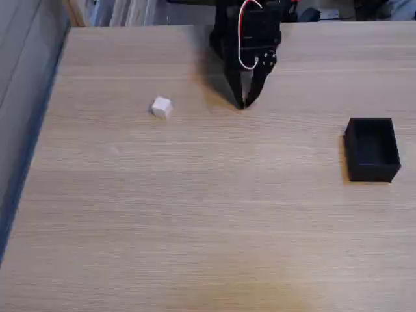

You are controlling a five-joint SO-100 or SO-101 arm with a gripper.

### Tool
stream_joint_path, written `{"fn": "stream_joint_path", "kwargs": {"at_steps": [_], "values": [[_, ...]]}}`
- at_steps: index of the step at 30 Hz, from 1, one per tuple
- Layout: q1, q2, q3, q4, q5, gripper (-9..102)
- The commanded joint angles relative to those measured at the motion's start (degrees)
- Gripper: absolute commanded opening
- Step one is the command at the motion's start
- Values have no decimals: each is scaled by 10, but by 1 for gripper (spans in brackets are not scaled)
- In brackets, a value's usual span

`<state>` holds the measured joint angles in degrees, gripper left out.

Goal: Pick a white block and place it in the black box.

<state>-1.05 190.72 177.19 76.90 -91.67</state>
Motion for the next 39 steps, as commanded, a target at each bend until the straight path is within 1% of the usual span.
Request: {"fn": "stream_joint_path", "kwargs": {"at_steps": [1, 39], "values": [[2, 2, 9, 3, -4, 0], [-9, 2, 9, 3, -1, 0]]}}
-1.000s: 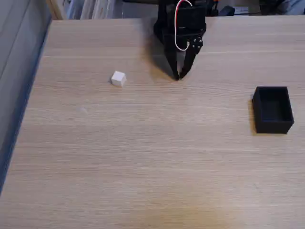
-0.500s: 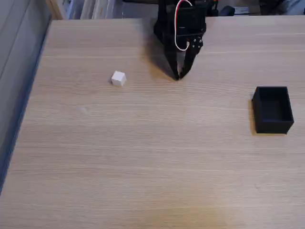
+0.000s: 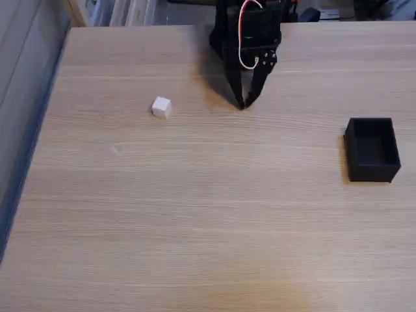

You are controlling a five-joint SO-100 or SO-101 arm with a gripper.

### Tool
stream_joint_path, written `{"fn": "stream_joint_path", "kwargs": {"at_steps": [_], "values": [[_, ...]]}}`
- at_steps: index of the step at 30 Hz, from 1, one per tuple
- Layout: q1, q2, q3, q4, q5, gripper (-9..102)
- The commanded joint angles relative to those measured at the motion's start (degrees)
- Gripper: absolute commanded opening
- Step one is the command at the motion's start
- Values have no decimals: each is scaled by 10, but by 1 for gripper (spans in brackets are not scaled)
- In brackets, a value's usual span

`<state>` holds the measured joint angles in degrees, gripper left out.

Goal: Pick a white block and place it in the black box.

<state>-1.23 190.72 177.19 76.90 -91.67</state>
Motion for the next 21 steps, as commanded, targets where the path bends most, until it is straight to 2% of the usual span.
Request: {"fn": "stream_joint_path", "kwargs": {"at_steps": [1, 14, 21], "values": [[-8, 2, 9, 3, -1, 0], [5, 1, 4, 1, -25, 0], [13, -77, -53, -17, -39, 0]]}}
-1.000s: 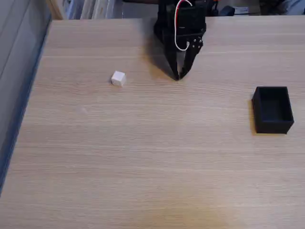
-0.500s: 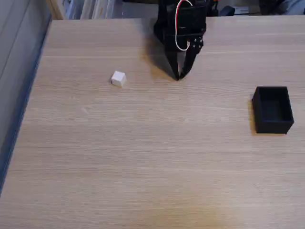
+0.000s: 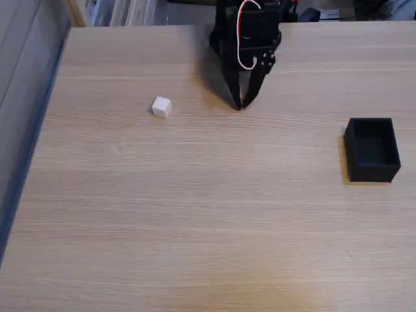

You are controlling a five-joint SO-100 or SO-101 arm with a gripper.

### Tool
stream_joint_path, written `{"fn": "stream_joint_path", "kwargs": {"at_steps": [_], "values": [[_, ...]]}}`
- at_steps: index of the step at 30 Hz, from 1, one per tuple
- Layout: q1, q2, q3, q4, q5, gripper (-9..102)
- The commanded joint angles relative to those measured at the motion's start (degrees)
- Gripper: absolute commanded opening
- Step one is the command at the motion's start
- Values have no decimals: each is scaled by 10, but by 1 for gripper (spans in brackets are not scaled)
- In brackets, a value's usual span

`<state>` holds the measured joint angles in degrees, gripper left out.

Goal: Pick a white block and place it in the black box.

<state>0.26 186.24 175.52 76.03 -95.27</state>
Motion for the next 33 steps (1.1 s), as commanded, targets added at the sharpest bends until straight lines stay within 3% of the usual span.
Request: {"fn": "stream_joint_path", "kwargs": {"at_steps": [1, 11, 22, 30, 33], "values": [[-2, -48, -48, -13, 0, 0], [92, -188, -186, -54, -23, 0], [311, -346, -314, -47, -178, 0], [375, -419, -390, -64, -229, 1], [397, -434, -403, -72, -239, 7]]}}
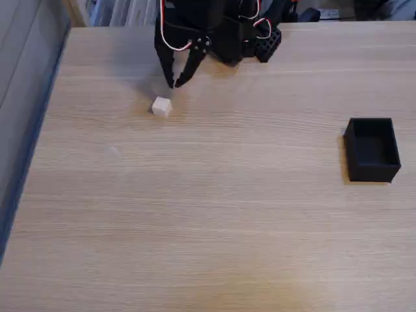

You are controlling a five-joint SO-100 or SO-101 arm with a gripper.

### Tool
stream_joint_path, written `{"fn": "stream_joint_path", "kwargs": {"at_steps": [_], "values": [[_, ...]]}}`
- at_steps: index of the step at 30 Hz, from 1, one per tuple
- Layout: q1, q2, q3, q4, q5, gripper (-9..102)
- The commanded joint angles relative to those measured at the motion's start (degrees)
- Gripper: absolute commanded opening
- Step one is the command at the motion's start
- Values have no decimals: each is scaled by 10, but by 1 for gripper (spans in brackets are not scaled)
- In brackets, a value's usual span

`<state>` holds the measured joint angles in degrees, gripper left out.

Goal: Pick a white block and place it in the black box.

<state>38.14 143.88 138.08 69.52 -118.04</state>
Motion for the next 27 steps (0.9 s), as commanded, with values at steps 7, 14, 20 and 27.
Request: {"fn": "stream_joint_path", "kwargs": {"at_steps": [7, 14, 20, 27], "values": [[66, -50, -46, -26, -71, 24], [102, -89, -47, -49, -115, 31], [114, -124, -51, -76, -116, 31], [124, -161, -58, -110, -116, 32]]}}
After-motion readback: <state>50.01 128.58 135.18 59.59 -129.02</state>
